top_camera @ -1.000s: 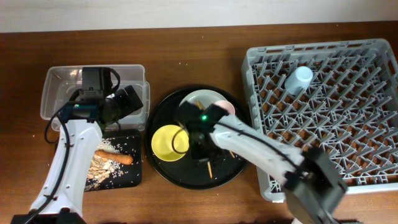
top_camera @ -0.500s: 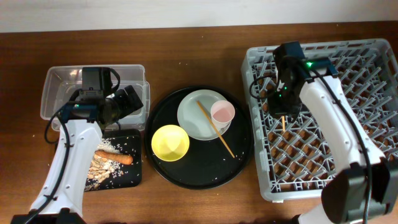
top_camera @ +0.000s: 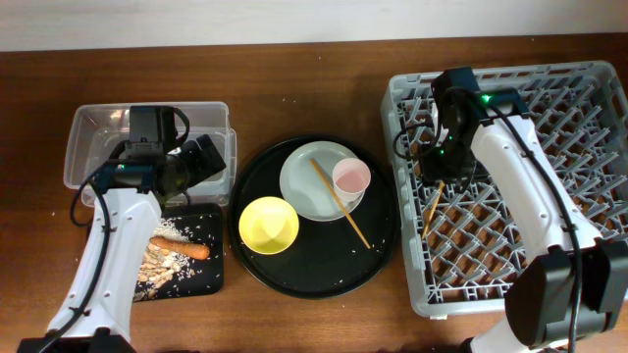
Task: Sort waste into correct bins and load items into the dishwasher rack
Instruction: 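Grasp a chopstick with the right gripper and lift it toward the rack, then lower the chopstick into the rack slots and open the right gripper, then grasp the pink cup with the left gripper and lift it off the plate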
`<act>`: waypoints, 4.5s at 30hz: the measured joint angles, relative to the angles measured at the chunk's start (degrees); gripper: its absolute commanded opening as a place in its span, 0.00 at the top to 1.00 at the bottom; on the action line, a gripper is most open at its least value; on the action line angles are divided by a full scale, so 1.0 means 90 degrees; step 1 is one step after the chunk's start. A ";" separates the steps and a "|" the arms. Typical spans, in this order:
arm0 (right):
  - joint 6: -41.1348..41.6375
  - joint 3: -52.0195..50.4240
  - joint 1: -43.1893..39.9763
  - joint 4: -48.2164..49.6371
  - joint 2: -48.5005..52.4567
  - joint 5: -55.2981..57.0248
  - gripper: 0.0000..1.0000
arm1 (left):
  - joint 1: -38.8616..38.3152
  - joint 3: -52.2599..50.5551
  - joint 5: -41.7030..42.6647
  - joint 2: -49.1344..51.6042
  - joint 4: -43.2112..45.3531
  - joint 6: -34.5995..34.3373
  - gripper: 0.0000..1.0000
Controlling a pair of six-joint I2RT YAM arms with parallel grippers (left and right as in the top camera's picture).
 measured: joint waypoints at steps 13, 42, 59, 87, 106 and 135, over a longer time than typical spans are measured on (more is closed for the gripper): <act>-0.0833 0.0000 0.0551 -0.0066 0.0000 -0.3604 0.43 | 0.0000 0.0000 -0.0002 0.0000 0.0000 0.0000 0.01; -0.0600 -0.1059 0.3349 0.0784 0.1112 -0.0374 0.53 | 0.0000 0.0000 0.0000 -0.0002 0.0000 0.0000 0.01; -0.0546 -0.1486 0.3349 0.1175 0.1127 -0.0374 0.76 | 0.0000 0.0000 0.0000 -0.0005 0.0000 0.0000 0.01; -0.0561 0.0267 0.2596 -0.0726 -0.0508 -0.0780 0.96 | 0.0000 0.0000 0.0000 -0.0005 -0.0002 0.0000 0.01; -0.0816 -0.0177 -0.0087 -0.0272 0.0007 -0.0760 0.73 | 0.0000 0.0000 0.0000 -0.0005 -0.0002 0.0000 0.01; -0.0121 -0.0185 -0.1637 -0.0342 0.0010 -0.1508 0.09 | -0.1690 -0.0012 0.2067 -0.0010 0.1120 -0.0189 0.32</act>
